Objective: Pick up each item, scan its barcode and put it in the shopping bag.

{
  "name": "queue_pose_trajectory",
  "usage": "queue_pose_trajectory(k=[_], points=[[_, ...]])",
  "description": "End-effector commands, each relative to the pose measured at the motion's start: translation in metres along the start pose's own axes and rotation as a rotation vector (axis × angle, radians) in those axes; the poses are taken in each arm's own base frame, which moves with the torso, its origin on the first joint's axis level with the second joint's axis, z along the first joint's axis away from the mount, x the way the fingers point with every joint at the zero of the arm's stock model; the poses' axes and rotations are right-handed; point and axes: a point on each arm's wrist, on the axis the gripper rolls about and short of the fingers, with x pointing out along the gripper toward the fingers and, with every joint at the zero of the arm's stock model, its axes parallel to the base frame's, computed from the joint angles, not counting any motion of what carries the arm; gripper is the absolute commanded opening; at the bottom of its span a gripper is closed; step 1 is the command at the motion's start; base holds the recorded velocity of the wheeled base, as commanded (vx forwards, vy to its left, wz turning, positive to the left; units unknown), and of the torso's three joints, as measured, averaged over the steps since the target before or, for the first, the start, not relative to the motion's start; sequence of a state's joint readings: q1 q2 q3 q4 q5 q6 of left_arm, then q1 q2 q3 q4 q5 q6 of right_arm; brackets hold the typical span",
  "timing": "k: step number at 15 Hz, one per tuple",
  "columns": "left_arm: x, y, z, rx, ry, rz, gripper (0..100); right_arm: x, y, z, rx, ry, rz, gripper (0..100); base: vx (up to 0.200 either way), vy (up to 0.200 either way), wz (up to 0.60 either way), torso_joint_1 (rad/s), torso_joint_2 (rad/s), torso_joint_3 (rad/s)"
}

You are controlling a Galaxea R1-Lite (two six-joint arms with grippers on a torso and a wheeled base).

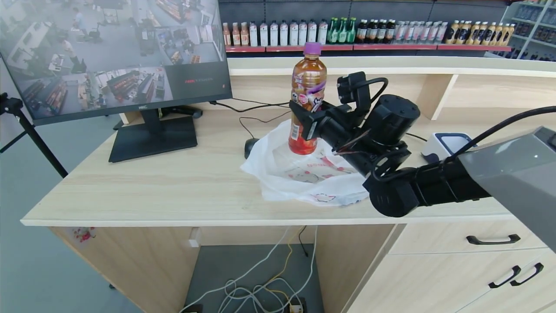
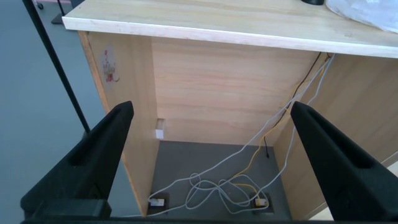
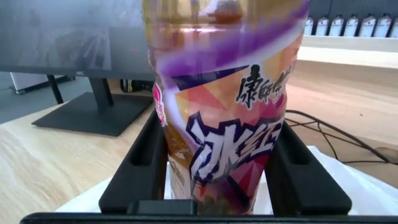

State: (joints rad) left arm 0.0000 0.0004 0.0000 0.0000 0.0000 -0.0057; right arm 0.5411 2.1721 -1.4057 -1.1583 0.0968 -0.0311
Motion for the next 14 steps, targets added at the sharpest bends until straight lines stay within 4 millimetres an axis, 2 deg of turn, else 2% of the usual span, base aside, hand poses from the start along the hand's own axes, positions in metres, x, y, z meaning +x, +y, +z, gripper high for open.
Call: queue_pose_trajectory(k=[1, 5, 8, 14], points=[[0.000, 0.000, 0.000, 0.000, 0.000, 0.000, 100, 0.013, -0.006, -0.015, -0.002, 0.012, -0.006, 0, 0.000, 0.000, 0.00, 0.000, 0.00, 0.000], [0.000, 0.000, 0.000, 0.000, 0.000, 0.000, 100, 0.028, -0.021, -0.022, -0.002, 0.015, -0.033, 0, 0.000, 0.000, 0.00, 0.000, 0.00, 0.000], [0.000, 0.000, 0.000, 0.000, 0.000, 0.000, 100, 0.029, -0.032, -0.032, -0.003, 0.027, -0.056, 0, 0.000, 0.000, 0.00, 0.000, 0.00, 0.000], [0.000, 0.000, 0.000, 0.000, 0.000, 0.000, 100, 0.036, -0.038, -0.053, 0.004, 0.029, -0.083, 0, 0.000, 0.000, 0.00, 0.000, 0.00, 0.000]])
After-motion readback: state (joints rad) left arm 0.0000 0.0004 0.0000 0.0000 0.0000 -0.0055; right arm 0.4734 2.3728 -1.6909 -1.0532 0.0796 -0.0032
